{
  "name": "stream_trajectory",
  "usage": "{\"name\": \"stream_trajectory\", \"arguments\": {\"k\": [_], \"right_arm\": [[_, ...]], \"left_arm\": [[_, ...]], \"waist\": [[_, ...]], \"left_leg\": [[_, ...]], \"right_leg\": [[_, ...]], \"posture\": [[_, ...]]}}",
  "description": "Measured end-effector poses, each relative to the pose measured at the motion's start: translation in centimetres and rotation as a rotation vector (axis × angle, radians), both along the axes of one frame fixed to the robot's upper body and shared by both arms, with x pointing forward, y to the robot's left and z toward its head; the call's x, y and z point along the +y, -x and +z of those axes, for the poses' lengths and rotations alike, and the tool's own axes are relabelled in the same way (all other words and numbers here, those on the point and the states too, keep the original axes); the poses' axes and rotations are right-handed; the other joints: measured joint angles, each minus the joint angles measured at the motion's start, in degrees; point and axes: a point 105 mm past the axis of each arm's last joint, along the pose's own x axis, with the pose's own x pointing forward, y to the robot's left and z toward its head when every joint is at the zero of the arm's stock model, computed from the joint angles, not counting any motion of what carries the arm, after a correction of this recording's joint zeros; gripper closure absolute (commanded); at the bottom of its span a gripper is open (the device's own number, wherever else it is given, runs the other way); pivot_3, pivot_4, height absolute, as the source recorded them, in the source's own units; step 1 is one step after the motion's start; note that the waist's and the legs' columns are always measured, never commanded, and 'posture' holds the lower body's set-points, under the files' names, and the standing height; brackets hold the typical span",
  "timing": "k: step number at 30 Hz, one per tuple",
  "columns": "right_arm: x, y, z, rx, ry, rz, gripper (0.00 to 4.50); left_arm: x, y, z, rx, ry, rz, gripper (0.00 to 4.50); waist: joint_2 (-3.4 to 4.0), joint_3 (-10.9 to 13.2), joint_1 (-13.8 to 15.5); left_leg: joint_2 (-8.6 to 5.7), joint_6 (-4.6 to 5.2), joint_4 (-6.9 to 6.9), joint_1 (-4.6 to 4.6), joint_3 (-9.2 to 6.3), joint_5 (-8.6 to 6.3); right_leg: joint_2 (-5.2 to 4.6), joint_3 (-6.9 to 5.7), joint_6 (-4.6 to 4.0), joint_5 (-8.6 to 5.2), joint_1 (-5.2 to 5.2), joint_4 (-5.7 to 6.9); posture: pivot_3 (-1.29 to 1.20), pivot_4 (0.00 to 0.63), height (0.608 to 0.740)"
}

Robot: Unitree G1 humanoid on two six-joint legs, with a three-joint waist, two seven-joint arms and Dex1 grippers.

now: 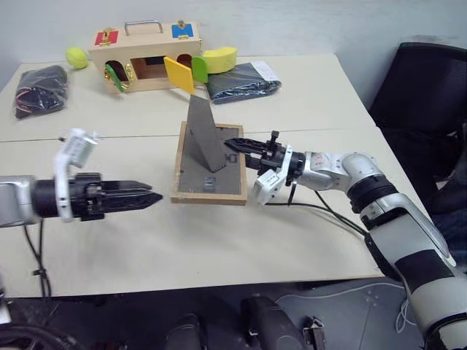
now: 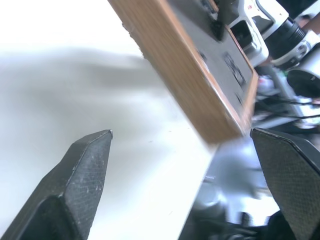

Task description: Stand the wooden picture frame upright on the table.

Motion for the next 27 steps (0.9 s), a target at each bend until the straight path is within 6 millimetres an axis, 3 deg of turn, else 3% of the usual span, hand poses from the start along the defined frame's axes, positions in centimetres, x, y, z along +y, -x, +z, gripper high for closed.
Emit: {"name": "stream_trajectory", "arguments": {"k": [2,4,7,10,13,17,24,27], "right_arm": [[0.1,-0.3,-0.5,0.189,-0.035,-0.037,3.22],[-0.2,-0.7,-1.5,0.515,-0.124,-0.065,3.23],[-0.8,0.7,-2.9,1.048,-0.142,0.048,3.23],[-1.5,2.4,-2.2,1.519,-0.137,0.148,3.23],[-0.9,3.1,-2.7,1.773,-0.166,0.178,3.23],[-0.4,3.6,-5.6,1.989,-0.146,0.104,3.23],[-1.1,4.5,-8.1,1.999,-0.067,0.017,1.06],[-2.2,4.9,-7.9,1.923,-0.003,-0.009,0.07]], "left_arm": [[-0.8,1.4,0.5,-0.123,-0.06,-0.033,0.0],[-1.6,2.2,0.4,-0.198,-0.086,-0.053,0.0],[-2.4,2.6,-0.3,-0.248,-0.093,-0.061,0.0],[-3.4,2.5,-0.6,-0.324,-0.097,-0.058,0.0],[-3.6,2.2,-0.7,-0.353,-0.103,-0.045,0.0],[-3.3,1.8,-0.2,-0.387,-0.102,-0.03,0.0],[-2.2,1.4,0.0,-0.399,-0.109,-0.015,0.0],[-1.8,1.4,0.1,-0.392,-0.106,-0.019,0.0]], "waist": [[-0.08,-0.03,0.03],[-0.03,0.0,0.72],[0.06,0.06,2.12],[0.04,0.04,3.25],[0.01,0.02,3.25],[0.02,0.03,3.25],[0.02,0.03,3.21],[0.03,0.03,3.28]], "left_leg": [[0.03,0.01,-0.03,0.21,-0.1,-0.01],[0.07,0.1,0.02,0.26,-0.2,-0.06],[0.05,0.18,0.15,0.06,-0.33,-0.1],[0.03,0.22,0.14,0.01,-0.45,-0.14],[0.0,0.2,0.11,-0.02,-0.46,-0.14],[-0.02,0.21,0.08,-0.13,-0.44,-0.14],[-0.03,0.23,0.07,-0.13,-0.39,-0.15],[-0.03,0.25,0.07,-0.13,-0.39,-0.16]], "right_leg": [[0.01,-0.09,0.01,0.01,0.32,-0.1],[-0.02,-0.12,0.04,0.02,0.46,0.0],[-0.1,-0.26,0.07,0.04,0.37,-0.05],[-0.16,-0.37,0.07,0.04,0.36,-0.17],[-0.15,-0.37,0.06,0.04,0.33,-0.19],[-0.14,-0.36,0.06,0.04,0.23,-0.26],[-0.13,-0.33,0.06,0.04,0.23,-0.31],[-0.14,-0.33,0.06,0.04,0.24,-0.32]], "posture": [[0.0,0.15,0.74],[0.0,0.15,0.74],[0.0,0.15,0.74],[0.0,0.15,0.74],[0.0,0.15,0.74],[0.0,0.15,0.74],[0.0,0.15,0.74],[0.0,0.15,0.74]]}}
